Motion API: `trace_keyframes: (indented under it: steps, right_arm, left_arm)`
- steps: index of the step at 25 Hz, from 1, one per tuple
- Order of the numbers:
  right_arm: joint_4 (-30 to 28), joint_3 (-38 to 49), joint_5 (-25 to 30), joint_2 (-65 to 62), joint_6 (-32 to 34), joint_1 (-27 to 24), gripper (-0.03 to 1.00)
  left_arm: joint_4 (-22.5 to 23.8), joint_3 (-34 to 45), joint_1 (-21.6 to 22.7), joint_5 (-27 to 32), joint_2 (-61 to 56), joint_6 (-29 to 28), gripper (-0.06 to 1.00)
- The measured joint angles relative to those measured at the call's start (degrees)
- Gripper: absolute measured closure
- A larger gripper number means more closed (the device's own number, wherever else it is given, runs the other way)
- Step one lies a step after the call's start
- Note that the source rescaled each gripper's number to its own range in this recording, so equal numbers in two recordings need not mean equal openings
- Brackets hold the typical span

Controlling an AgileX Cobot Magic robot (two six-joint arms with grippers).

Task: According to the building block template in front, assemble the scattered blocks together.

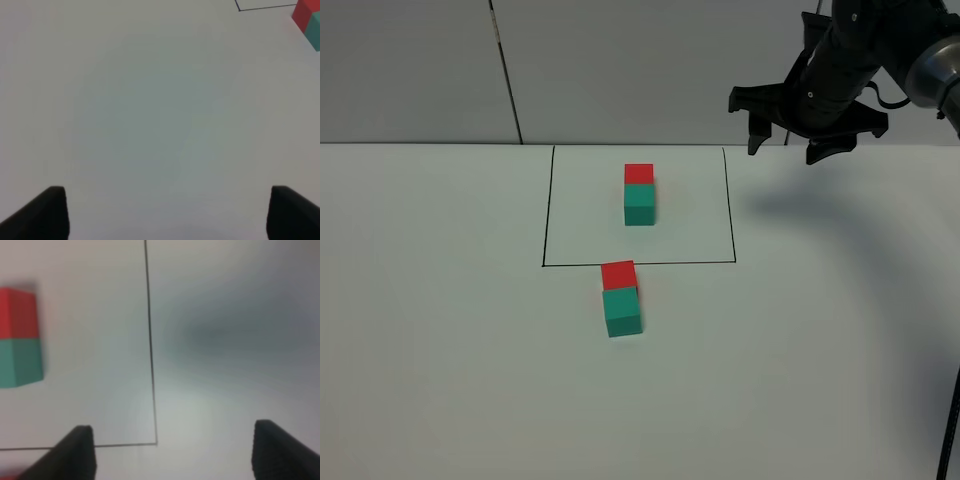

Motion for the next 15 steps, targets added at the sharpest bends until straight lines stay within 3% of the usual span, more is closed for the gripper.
trace_keyframes:
  steps: [15]
  right_arm:
    - [5.0, 0.1, 0.0, -0.1, -3.2, -5.2, 0.37]
  left_arm:
    - [0.0, 0.0, 0.0, 0.0, 0.0, 0.0, 0.17]
